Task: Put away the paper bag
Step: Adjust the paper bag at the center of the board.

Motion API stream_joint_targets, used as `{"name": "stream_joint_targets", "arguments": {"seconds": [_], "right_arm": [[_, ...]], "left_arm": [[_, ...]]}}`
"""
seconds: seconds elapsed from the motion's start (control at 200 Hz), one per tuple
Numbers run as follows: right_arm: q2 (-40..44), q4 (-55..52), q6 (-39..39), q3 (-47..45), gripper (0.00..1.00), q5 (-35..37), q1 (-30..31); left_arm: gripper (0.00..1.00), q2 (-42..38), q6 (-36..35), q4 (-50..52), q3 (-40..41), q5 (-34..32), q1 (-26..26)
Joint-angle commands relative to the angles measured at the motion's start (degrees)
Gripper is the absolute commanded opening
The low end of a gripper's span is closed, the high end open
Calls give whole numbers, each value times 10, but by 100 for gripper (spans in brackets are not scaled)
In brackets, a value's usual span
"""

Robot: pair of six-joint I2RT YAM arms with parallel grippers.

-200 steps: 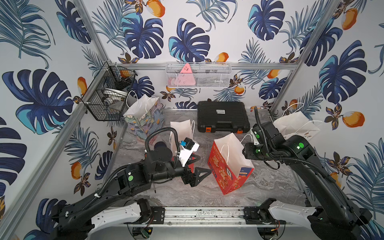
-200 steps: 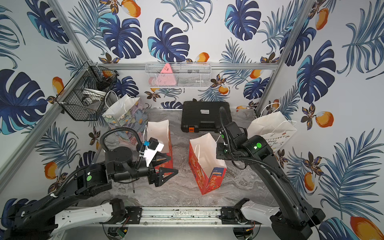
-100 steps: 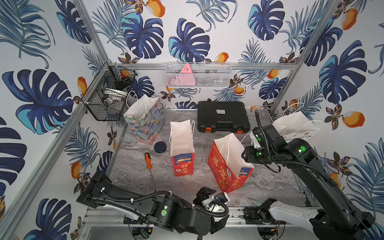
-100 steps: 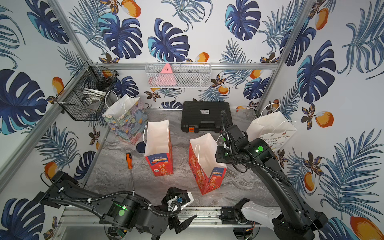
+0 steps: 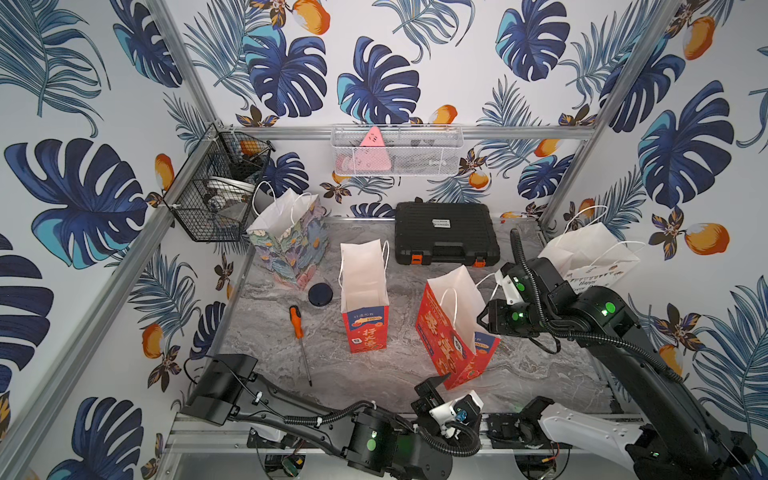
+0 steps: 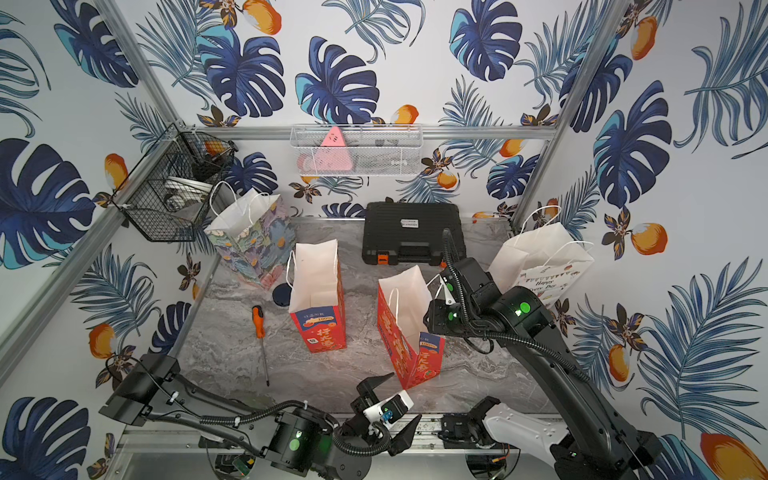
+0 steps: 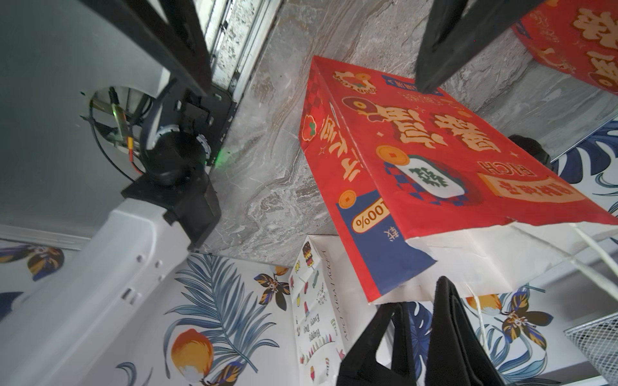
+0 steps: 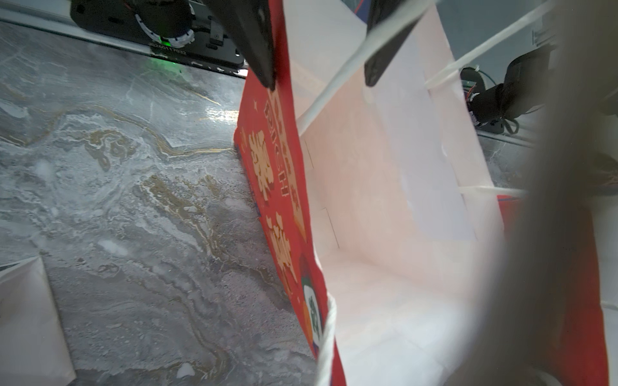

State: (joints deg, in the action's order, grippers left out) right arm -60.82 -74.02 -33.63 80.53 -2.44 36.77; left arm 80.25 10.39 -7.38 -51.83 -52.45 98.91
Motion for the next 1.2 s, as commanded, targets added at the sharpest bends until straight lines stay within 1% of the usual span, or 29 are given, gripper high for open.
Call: {"name": "stream_joint_targets", "arguments": {"seconds": [0.0,0.085,0.235,0.29,0.411,0.486,0.511,0.581,0.666,0.786,0.942,1.017,1.147,1.192], "right_arm": [[2,15,-16,-6,46,-14,8],[-1,18,-17,-5,46,-18,13],[-3,27,-18,5,46,-30,16],[-2,30,-19,5,46,-31,16],[0,32,-21,2,46,-27,16],[3,25,-24,3,46,-2,16],[4,21,-26,5,46,11,16],[5,9,-30,12,48,50,16],[9,2,-32,21,49,79,16],[29,19,-32,22,49,89,16],[51,34,-32,22,50,105,17],[56,31,-30,24,50,122,16],[62,23,-26,38,51,145,16],[64,21,-23,44,51,153,16]], "left_arm": [[94,5,10,-52,0,-26,-24],[91,11,6,-68,0,-14,-37],[88,37,-4,-94,-8,-1,-49],[86,45,-4,-109,-6,-6,-55],[76,57,7,-140,-2,-26,-72],[73,63,7,-157,-1,-26,-82],[72,65,7,-160,0,-44,-85],[70,74,7,-165,-5,-49,-92],[66,84,10,-164,-10,-55,-99],[59,94,19,-170,-8,-74,-110],[50,102,-5,-222,5,-98,-112],[46,103,-19,-243,12,-99,-113],[36,95,-28,-250,24,-88,-112],[34,92,-30,-252,31,-85,-113]]}}
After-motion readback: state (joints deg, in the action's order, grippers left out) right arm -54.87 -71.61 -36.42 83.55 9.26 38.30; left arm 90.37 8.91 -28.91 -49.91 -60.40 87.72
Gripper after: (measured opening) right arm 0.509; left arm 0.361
